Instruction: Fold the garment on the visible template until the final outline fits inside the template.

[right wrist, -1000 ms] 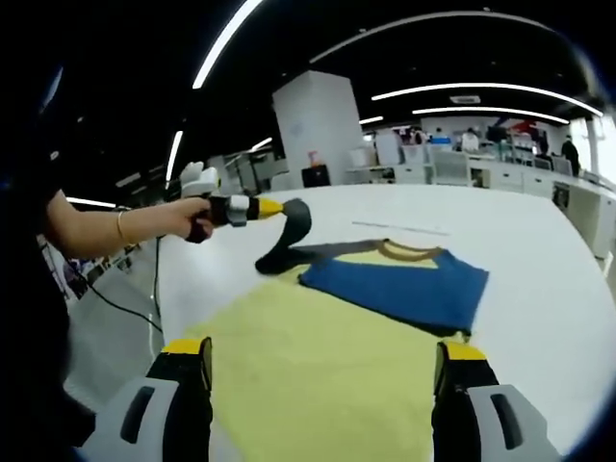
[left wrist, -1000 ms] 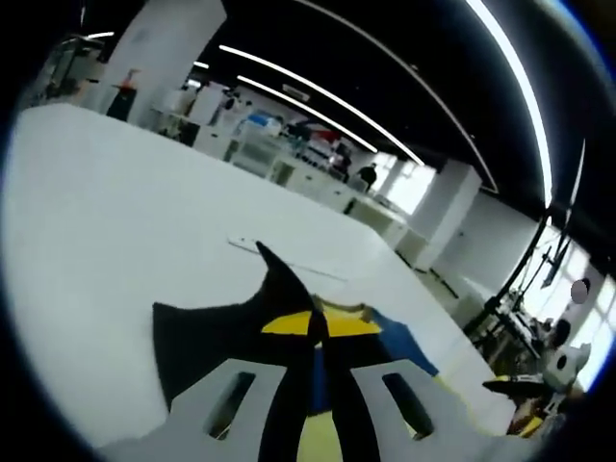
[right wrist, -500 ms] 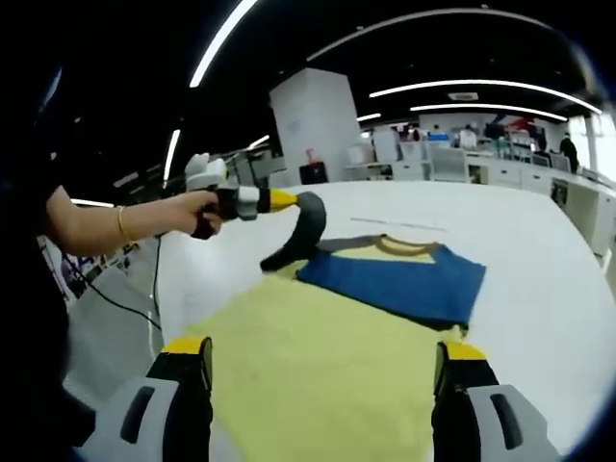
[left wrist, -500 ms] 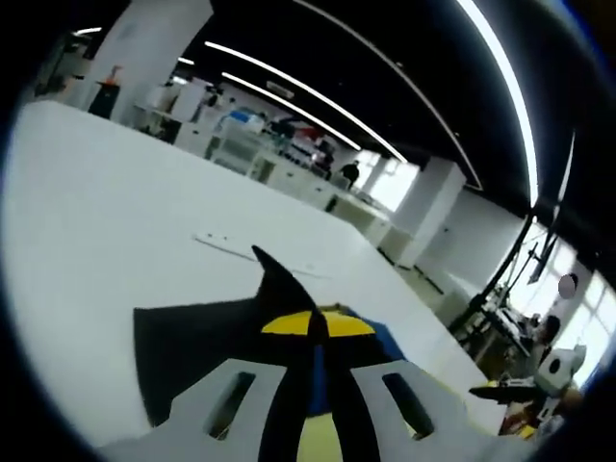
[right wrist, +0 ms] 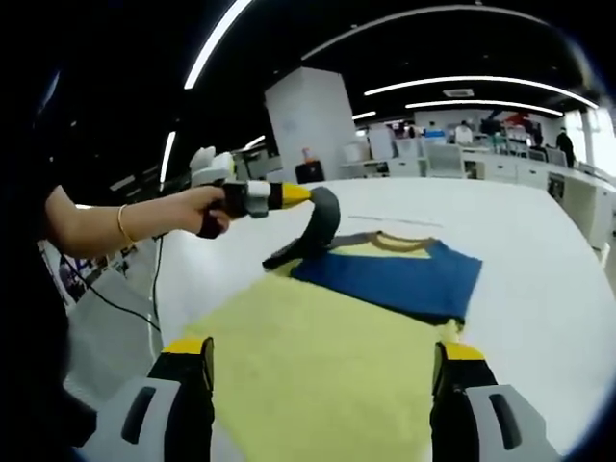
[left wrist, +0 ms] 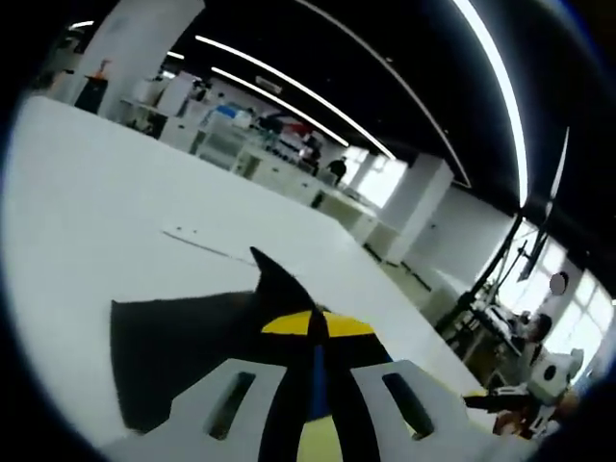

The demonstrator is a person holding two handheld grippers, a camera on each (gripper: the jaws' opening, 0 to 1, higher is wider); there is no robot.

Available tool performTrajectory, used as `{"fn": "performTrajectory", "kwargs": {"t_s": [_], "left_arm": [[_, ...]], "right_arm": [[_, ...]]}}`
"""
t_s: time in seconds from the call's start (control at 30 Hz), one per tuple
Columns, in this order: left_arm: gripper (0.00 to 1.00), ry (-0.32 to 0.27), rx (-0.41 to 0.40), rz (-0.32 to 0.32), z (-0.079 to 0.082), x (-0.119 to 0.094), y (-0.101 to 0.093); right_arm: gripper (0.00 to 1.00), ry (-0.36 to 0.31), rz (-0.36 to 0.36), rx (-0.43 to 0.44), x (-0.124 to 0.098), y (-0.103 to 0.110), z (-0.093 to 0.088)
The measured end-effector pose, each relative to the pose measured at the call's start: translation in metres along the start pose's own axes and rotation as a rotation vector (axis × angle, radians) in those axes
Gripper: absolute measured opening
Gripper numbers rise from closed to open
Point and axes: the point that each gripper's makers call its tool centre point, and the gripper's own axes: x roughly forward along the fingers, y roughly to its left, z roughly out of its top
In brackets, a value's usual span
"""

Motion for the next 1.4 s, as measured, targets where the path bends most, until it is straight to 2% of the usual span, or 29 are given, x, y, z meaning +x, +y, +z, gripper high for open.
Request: {"fn": "performTrajectory", "kwargs": {"t_s": [0.4, 0.7, 1.2, 1.4], "left_arm": [[0.0, 0.047, 0.05, -0.052, -0.019, 0.025, -0.031], [0.0, 0.065, 0.114, -0.106, -0.027, 0.039, -0.054], [0.0, 0.102, 0.117, -0.169, -0.051, 0.058, -0.08], [0.0, 0.136, 0.108, -0.181, -0.067, 0.064, -0.085]], "right_arm": [[0.93, 0.005, -0.01, 0.003, 0.0, -0.003, 0.0], [0.93, 0.013, -0.026, 0.018, -0.002, -0.008, -0.006], [0.93, 0.017, -0.042, 0.03, -0.006, -0.013, -0.009], [0.93, 0.025, -0.047, 0.035, -0.006, -0.015, -0.013]]}}
